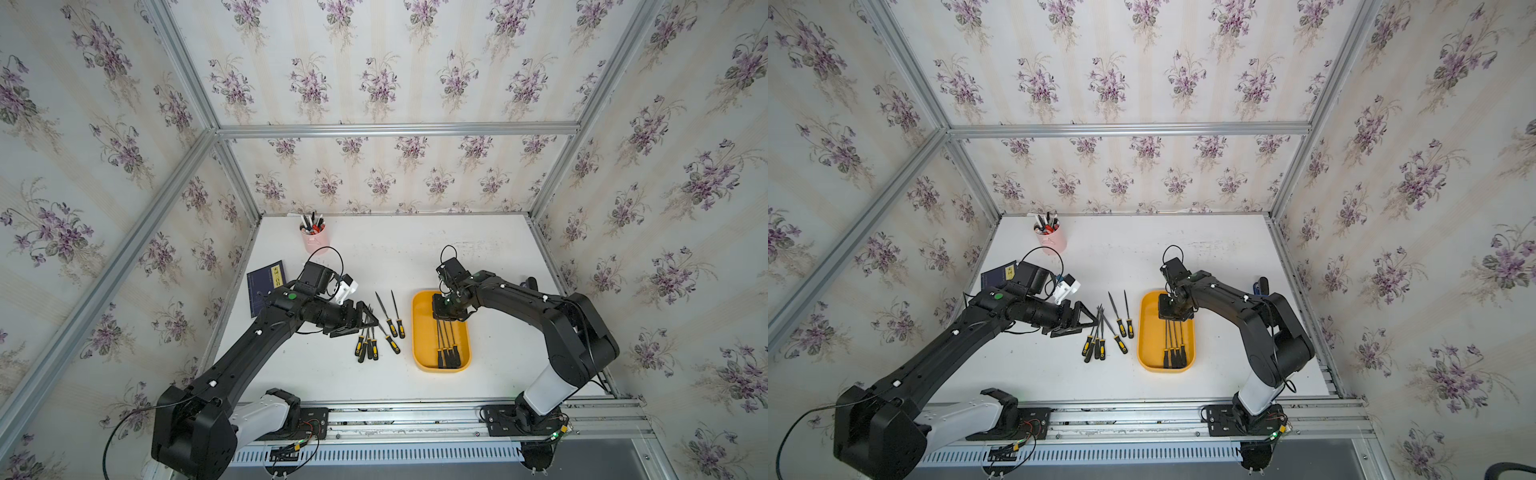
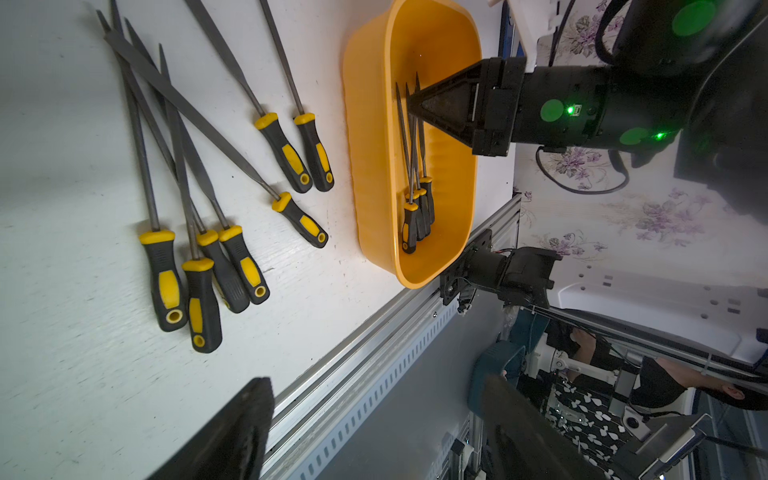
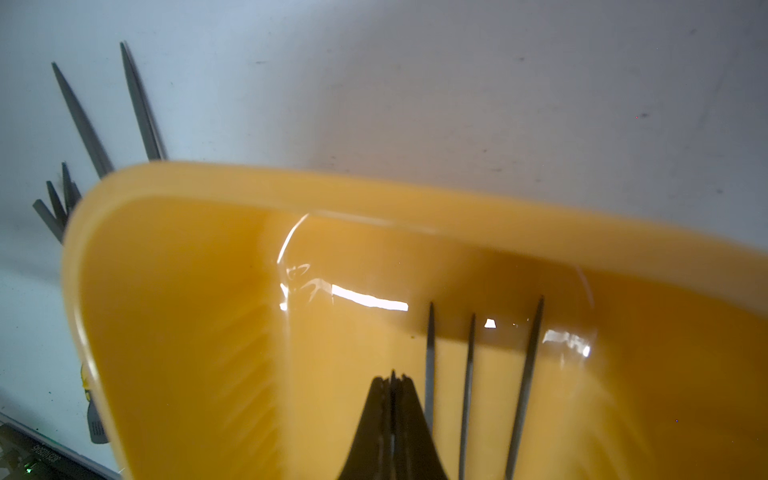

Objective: Put the file tool into the storage box
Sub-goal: Place the file tool in the storage box.

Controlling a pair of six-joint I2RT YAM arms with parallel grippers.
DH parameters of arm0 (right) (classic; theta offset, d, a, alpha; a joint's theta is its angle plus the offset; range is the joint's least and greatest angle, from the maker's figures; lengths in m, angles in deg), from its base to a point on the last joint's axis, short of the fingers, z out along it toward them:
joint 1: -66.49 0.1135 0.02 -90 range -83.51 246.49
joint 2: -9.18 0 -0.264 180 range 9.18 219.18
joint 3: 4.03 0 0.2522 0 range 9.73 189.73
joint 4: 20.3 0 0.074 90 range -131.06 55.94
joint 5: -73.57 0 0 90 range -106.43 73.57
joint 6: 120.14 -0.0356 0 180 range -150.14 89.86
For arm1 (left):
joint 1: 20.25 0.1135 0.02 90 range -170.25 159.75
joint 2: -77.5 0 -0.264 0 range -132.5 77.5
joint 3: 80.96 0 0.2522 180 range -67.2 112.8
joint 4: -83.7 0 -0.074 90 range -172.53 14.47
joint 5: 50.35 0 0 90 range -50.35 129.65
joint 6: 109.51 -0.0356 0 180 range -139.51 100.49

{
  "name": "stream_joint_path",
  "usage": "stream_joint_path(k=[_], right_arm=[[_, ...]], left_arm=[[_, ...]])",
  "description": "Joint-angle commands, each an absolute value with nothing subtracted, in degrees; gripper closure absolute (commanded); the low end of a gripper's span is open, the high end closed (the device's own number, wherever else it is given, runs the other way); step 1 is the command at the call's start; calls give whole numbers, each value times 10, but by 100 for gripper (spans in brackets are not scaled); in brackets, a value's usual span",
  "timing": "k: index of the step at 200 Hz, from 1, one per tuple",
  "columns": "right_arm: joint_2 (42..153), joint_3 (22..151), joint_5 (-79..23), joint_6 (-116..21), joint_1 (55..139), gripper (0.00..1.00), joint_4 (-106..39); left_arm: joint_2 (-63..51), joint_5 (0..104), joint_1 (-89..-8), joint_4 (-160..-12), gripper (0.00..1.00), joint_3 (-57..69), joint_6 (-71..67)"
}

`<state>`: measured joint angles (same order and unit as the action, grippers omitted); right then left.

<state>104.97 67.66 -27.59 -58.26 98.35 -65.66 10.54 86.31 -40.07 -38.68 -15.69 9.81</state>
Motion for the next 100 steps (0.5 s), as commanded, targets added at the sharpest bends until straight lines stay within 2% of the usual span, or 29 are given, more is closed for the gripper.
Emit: stream_joint_path(k=[1,23,58,100], right_arm=[[1051,677,-272,-577,984,92,-656],[1048,679,-272,-576,983,84,-658],[1043,682,-268,-579,984,79,-660],[1032,690,-264,-581,984,78,-667]], left_arm=[[104,864,-399,-396,17,-159,88],[105,866,-398,-397,17,-160,88],[102,869,-397,-400,17,-161,88],[97,874,-396,-398,17,-157,84]])
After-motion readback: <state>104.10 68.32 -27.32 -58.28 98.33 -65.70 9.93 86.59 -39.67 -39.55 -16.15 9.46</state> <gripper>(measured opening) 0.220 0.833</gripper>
